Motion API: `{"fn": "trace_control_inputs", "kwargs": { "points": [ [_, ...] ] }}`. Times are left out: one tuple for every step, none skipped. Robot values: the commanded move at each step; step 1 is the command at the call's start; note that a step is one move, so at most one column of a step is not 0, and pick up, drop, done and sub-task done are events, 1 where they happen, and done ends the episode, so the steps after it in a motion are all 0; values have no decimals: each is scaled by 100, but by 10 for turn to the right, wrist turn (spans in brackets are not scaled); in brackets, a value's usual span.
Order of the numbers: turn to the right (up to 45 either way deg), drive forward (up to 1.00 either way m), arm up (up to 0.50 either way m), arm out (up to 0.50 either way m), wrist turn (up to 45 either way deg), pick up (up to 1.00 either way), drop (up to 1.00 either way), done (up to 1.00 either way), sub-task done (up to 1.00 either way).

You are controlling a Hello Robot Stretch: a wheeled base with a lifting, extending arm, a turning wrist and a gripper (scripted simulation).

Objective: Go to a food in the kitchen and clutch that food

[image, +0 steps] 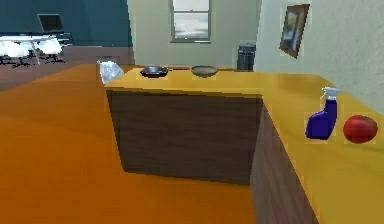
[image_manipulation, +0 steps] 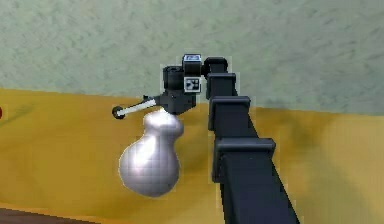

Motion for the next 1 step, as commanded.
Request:
{"fn": "trace_control_inputs", "kwargs": {
  "points": [
    [0, 0, 0, 0, 330, 0, 0, 0, 0]
  ]
}}
